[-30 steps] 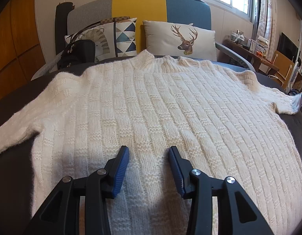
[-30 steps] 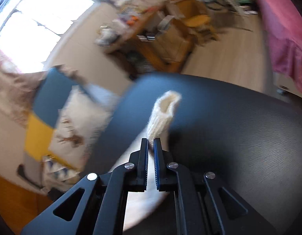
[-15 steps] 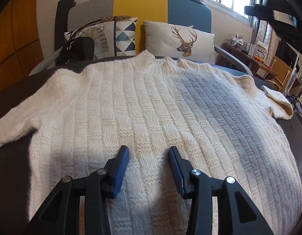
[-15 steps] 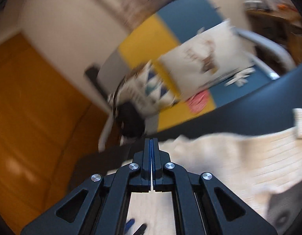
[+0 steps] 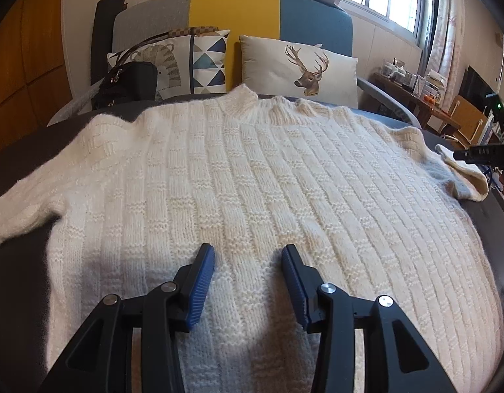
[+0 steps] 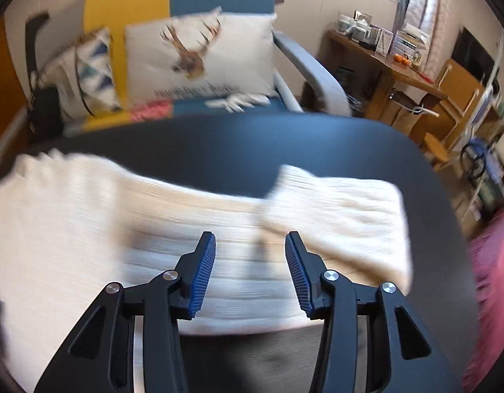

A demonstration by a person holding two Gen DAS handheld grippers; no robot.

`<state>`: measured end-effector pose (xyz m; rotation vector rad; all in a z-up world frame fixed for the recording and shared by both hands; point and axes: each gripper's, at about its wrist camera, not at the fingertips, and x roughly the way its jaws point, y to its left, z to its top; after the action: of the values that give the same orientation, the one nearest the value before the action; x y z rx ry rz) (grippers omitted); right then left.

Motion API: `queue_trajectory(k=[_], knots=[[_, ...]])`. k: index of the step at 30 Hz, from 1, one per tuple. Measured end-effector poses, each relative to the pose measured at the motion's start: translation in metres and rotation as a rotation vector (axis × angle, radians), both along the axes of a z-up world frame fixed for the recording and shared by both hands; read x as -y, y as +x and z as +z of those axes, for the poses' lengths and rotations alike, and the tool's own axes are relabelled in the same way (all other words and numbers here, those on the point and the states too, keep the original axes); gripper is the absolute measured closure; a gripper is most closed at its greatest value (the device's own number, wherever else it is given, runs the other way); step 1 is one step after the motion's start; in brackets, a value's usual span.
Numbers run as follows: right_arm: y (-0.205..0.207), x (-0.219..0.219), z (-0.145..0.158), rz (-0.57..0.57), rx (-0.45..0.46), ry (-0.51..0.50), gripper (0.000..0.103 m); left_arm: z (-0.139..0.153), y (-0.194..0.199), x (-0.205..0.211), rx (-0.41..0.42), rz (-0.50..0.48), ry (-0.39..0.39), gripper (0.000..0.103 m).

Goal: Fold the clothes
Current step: 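Carry the held sleeve across the sweater body with the right gripper and release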

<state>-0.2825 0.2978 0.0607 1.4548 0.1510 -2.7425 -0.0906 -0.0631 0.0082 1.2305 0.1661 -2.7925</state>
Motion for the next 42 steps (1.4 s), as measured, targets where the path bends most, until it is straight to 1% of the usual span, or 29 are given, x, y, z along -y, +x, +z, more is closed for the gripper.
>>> queue_trajectory(k=[1,3,5,8,9,10,11,12,14,16,18,19,22,25,28,30,33,36,40,41,42], knots=[[-0.006,-0.009,-0.004,0.006,0.011,0.022,0.055,0.0,0.0,0.0,0.0,0.0,0.0,0.059],[-0.015,-0.02,-0.011,0.028,0.032,-0.006,0.055,0.0,0.0,0.0,-0.001,0.0,-0.001,0.059],[-0.025,-0.026,-0.017,0.025,0.055,-0.022,0.054,0.0,0.0,-0.001,-0.002,0.001,-0.002,0.059],[-0.031,-0.03,-0.026,0.01,0.067,0.0,0.055,-0.001,0.0,-0.001,-0.003,0.001,-0.001,0.059],[-0.029,-0.031,-0.027,0.01,0.062,0.0,0.057,-0.001,0.0,-0.001,-0.004,0.001,0.0,0.059],[-0.028,-0.032,-0.027,0.011,0.057,-0.001,0.063,-0.001,0.0,-0.001,-0.004,0.001,0.0,0.059],[-0.025,-0.032,-0.028,0.008,0.05,0.019,0.081,0.0,0.0,-0.001,-0.004,0.001,0.001,0.059],[-0.024,-0.035,-0.026,-0.002,0.045,0.011,0.092,0.0,0.0,-0.001,-0.005,0.001,0.001,0.059],[-0.023,-0.04,-0.022,-0.024,0.036,-0.008,0.096,0.0,0.0,0.0,-0.005,0.001,0.003,0.059],[-0.017,-0.045,-0.009,-0.057,-0.008,-0.057,0.097,0.0,0.0,0.0,-0.006,0.001,0.004,0.059],[-0.007,-0.044,0.011,-0.075,-0.07,-0.117,0.097,0.0,0.0,0.0,-0.007,0.001,0.005,0.059],[-0.002,-0.037,0.024,-0.063,-0.101,-0.153,0.097,0.0,0.001,0.0,-0.007,0.001,0.005,0.059],[0.014,-0.012,0.064,-0.021,-0.194,-0.259,0.097,0.0,0.0,0.001,-0.009,0.001,0.009,0.059],[0.031,0.038,0.097,0.073,-0.261,-0.329,0.097,0.0,0.0,0.003,-0.01,0.001,0.02,0.059],[0.046,0.101,0.11,0.175,-0.284,-0.386,0.097,0.003,0.001,0.004,-0.007,0.005,0.034,0.059],[0.053,0.147,0.11,0.251,-0.285,-0.38,0.097,0.008,0.004,0.007,-0.01,0.015,0.051,0.059],[0.064,0.213,0.092,0.36,-0.238,-0.397,0.097,0.017,0.015,0.02,-0.027,0.059,0.102,0.059],[0.069,0.261,0.058,0.425,-0.161,-0.385,0.096,0.025,0.032,0.038,-0.05,0.126,0.139,0.06],[0.072,0.32,0.007,0.504,-0.048,-0.363,0.096,0.03,0.042,0.05,-0.068,0.138,0.14,0.06],[0.069,0.326,-0.007,0.518,0.001,-0.359,0.093,0.031,0.042,0.051,-0.068,0.136,0.137,0.06],[0.066,0.333,-0.021,0.531,0.05,-0.355,0.086,0.031,0.04,0.051,-0.067,0.137,0.138,0.06]])
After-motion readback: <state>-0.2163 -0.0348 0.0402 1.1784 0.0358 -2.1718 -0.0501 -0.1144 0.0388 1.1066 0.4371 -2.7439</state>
